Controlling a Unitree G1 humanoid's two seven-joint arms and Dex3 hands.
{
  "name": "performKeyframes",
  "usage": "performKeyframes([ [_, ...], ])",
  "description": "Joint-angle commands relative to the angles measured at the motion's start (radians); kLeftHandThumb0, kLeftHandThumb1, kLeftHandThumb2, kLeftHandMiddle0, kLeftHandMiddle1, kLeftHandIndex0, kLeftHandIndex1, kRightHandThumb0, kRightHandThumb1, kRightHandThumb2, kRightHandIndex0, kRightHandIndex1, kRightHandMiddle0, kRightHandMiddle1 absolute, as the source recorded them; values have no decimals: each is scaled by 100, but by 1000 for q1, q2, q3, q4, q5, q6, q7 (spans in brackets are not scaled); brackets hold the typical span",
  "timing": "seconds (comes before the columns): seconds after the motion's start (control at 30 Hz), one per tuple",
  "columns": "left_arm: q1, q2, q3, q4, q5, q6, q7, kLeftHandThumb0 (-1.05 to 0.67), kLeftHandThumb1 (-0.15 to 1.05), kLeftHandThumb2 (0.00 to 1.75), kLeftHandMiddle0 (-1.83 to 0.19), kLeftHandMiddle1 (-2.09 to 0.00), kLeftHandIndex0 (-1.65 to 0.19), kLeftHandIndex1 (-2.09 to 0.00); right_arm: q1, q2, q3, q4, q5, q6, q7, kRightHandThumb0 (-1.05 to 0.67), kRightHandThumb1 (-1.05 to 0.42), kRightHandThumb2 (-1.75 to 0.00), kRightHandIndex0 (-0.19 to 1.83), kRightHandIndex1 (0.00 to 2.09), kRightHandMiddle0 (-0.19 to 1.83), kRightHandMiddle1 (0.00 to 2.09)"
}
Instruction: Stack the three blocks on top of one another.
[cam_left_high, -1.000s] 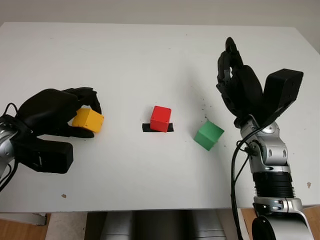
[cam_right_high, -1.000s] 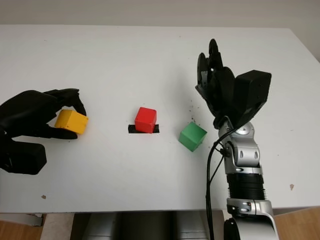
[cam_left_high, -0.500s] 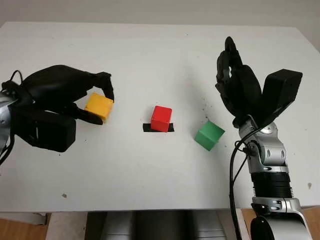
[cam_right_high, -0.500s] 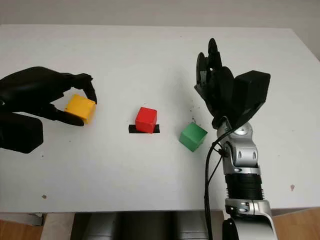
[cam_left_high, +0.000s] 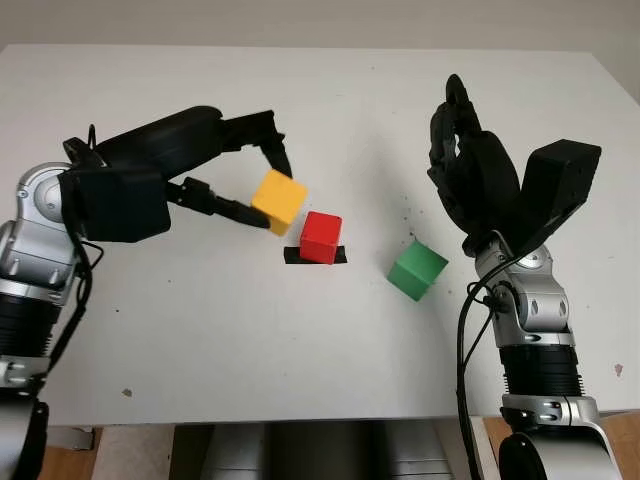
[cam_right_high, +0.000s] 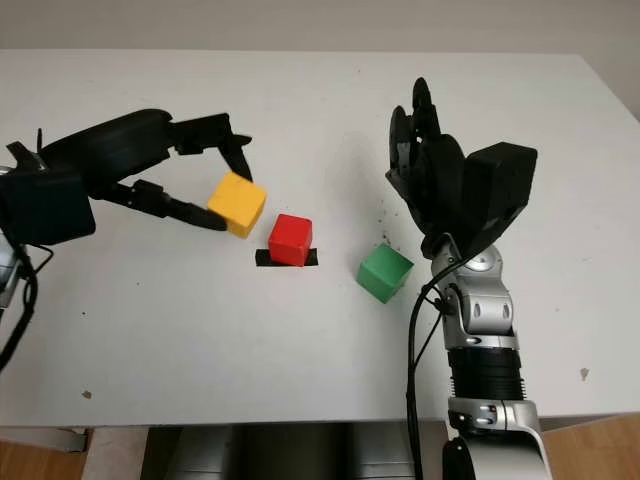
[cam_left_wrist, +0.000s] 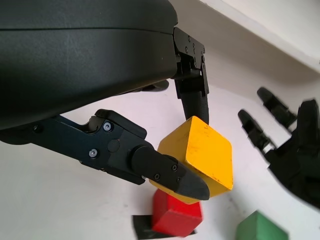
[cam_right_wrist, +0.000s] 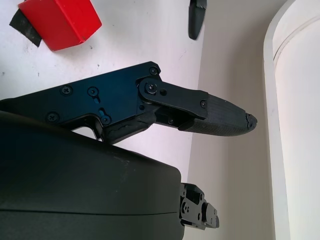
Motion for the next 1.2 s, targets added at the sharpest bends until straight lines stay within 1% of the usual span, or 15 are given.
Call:
performKeyframes([
  [0.0,17,-40,16,15,-29,17,19,-52,104,6,-8,-2,-23,-161,10,3,-4,-13,3,-15,0,-71,-105,-68,-19,0,-19,0],
  [0.17,31,-95,19,47,-65,41,26,-50,104,6,-5,-4,-25,-160,12,3,-8,-16,6,-8,-5,-71,-105,-68,-19,0,-19,0],
  [0.33,19,-112,14,67,-53,28,40,-48,104,6,-4,-4,-24,-159,10,4,-8,-15,8,-10,-7,-71,-105,-67,-19,0,-19,0],
  [0.53,2,-147,11,105,-58,5,58,-46,103,5,-7,-6,-23,-165,9,1,6,-10,-2,-13,-4,-70,-105,-69,-19,0,-19,0],
  [0.7,-4,-161,3,122,-43,3,61,-47,103,5,-9,-6,-23,-165,11,4,3,-19,0,-10,-7,-70,-105,-70,-19,0,-19,0],
  [0.9,-19,-178,-3,160,-37,-5,55,-48,104,5,-8,-5,-23,-163,18,12,-4,-30,8,-8,-19,-71,-105,-67,-19,0,-19,0],
  [1.17,-37,-204,-19,201,-8,-18,74,-48,103,5,-10,-6,-24,-164,18,9,-3,-22,6,-15,-18,-71,-105,-67,-19,0,-19,0],
])
